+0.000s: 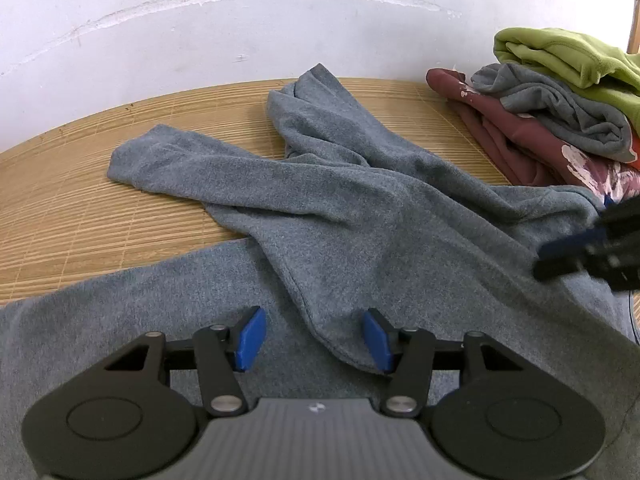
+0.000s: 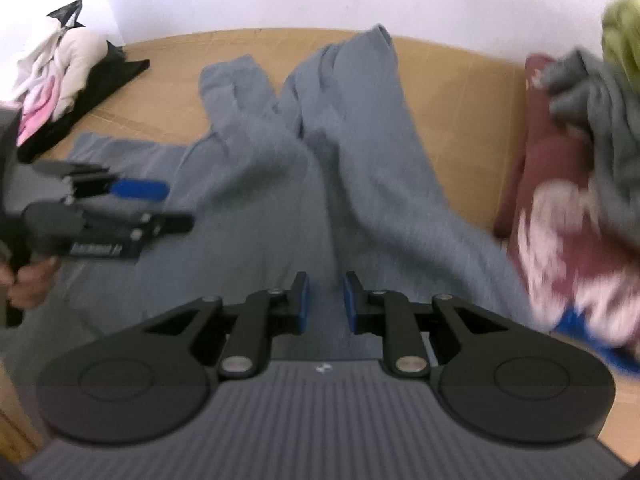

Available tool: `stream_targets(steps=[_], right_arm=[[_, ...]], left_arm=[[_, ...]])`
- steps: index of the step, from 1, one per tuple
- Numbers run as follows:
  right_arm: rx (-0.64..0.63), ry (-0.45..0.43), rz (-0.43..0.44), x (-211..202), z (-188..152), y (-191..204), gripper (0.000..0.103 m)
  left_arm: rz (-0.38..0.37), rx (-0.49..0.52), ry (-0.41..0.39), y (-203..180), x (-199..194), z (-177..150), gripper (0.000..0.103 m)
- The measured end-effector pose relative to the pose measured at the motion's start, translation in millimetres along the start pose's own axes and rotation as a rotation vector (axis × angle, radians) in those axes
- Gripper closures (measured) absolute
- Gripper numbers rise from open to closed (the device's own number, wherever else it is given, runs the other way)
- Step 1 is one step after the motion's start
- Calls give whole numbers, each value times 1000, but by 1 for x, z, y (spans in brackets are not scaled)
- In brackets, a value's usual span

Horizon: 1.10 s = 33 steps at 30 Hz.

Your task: Fold clothes

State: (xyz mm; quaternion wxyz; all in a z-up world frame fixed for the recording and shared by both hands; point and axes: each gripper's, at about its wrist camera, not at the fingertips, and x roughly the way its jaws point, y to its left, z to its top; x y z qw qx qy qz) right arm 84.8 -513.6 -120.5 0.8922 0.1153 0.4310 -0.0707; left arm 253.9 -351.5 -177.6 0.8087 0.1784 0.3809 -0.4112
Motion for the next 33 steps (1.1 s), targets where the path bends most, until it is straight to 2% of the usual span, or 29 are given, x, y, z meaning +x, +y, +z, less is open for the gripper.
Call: stream_targets(steps=[6, 8, 10, 13, 15, 18, 22, 33], right_arm=[[26, 25, -22, -14, -27, -3, 82], [63, 2, -31, -27, -34, -6, 82], [92, 2, -28, -38, -47, -10, 82], [111, 26, -15, -48, -61, -12, 82], [89, 44, -32, -48, -70, -8, 82], [89, 13, -45, -51, -77, -2, 82], [89, -29, -42, -56, -79, 3, 82], [0, 0, -70, -45, -87, 14, 83]], left_arm=[[-10, -15, 17, 2, -1, 3, 46], [-32, -40, 35, 6, -5, 5, 53], [-132, -52, 21, 6, -21, 6, 55], [-262, 9, 10, -14, -44, 6, 55], [-306, 61, 19, -36, -52, 2, 53], [-355, 105, 61, -64, -50, -8, 54], [-350, 150, 136, -84, -39, -23, 55], [-308, 247, 140, -95, -39, -34, 51]])
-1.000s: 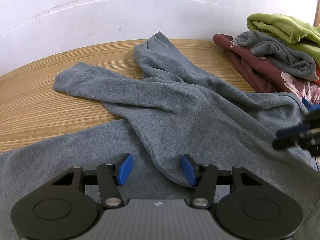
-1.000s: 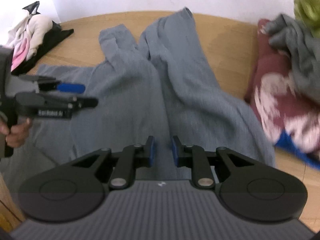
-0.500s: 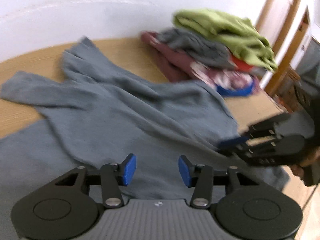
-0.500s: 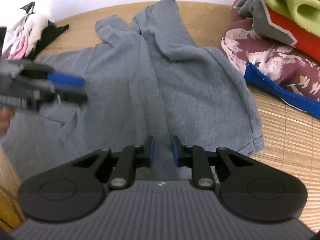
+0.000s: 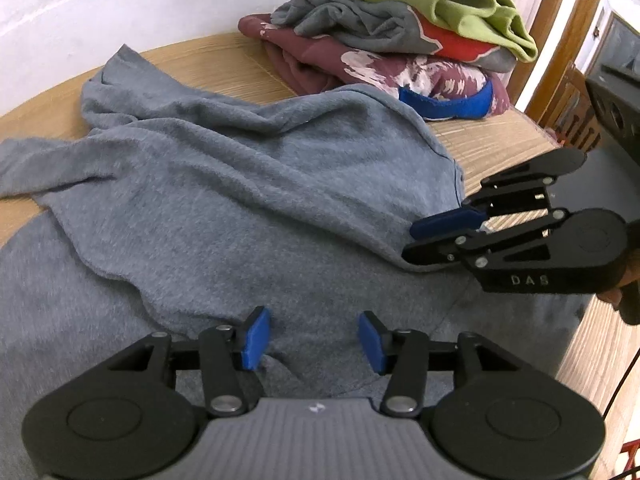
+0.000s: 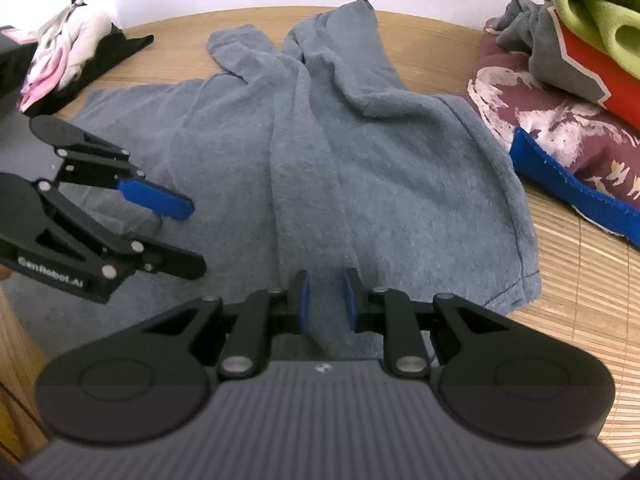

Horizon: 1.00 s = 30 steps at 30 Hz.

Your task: Fold clothes

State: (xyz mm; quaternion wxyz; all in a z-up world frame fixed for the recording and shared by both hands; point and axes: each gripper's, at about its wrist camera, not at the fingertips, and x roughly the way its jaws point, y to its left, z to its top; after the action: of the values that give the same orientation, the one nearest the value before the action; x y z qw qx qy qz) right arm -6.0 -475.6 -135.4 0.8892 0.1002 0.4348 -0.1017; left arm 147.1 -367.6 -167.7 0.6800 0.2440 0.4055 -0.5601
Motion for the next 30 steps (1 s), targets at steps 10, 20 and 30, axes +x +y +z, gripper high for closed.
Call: stream_targets(steps=[10, 20, 30], right_arm=[[46, -27, -312, -1, 2, -20, 99], [37, -84, -66, -16, 0, -2, 75], [-68, -75, -109, -2, -9, 17, 76]], left_arm=[[3, -2, -2, 0, 0, 1, 50], [9, 14, -1, -4, 0, 0, 47], [10, 8, -6, -5, 0, 0, 46]])
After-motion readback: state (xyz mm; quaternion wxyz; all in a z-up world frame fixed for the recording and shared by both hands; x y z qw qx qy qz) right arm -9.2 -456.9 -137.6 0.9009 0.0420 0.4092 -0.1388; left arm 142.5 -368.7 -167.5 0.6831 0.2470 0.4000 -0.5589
